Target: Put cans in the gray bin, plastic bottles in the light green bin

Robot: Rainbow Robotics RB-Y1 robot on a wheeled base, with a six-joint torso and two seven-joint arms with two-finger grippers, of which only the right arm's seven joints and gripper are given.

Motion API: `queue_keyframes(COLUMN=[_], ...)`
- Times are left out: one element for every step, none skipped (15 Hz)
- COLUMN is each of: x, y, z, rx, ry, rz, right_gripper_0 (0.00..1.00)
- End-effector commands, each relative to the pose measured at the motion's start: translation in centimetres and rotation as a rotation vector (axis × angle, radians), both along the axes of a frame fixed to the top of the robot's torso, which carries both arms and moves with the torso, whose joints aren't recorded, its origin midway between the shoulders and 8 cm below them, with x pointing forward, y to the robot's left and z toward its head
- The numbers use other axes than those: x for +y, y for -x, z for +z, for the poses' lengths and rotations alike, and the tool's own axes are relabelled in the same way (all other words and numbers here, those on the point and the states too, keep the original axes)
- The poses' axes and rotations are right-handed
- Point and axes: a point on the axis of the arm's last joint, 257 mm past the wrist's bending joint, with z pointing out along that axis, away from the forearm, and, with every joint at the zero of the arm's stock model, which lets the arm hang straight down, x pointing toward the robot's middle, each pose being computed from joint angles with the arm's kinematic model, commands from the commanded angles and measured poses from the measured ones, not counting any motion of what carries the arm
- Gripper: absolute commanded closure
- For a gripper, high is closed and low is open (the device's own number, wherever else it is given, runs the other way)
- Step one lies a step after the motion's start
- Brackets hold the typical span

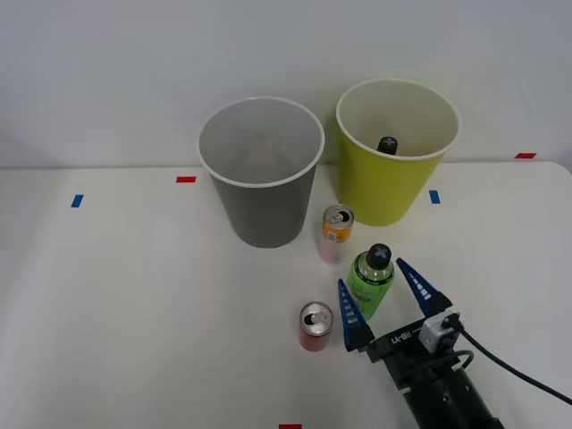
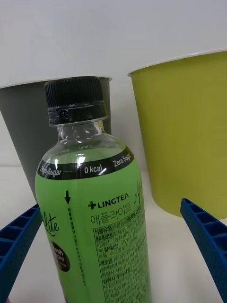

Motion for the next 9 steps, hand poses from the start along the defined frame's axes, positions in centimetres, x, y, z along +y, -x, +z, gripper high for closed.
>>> queue_keyframes(x=[0.46, 0.58, 0.75, 0.89, 0.92, 0.88, 0.77, 0.66, 0.48], y=[-0.82, -1.06, -1.23, -1.31, -1.33, -1.38, -1.33, -1.29, -1.32], z=[-0.05, 0.08, 0.23, 0.43, 0.40, 0.44, 0.34, 0.39, 0.41], rx=[0.008, 0.006, 0.004, 0.001, 0.002, 0.002, 0.003, -0.002, -0.002], ry=[0.025, 0.028, 0.026, 0.018, 0.016, 0.016, 0.020, 0.026, 0.028], rz=[0.008, 0.011, 0.010, 0.009, 0.007, 0.007, 0.006, 0.009, 0.009], right_gripper_0=[0.00, 0.00, 0.00, 0.00, 0.00, 0.00, 0.00, 0.00, 0.00])
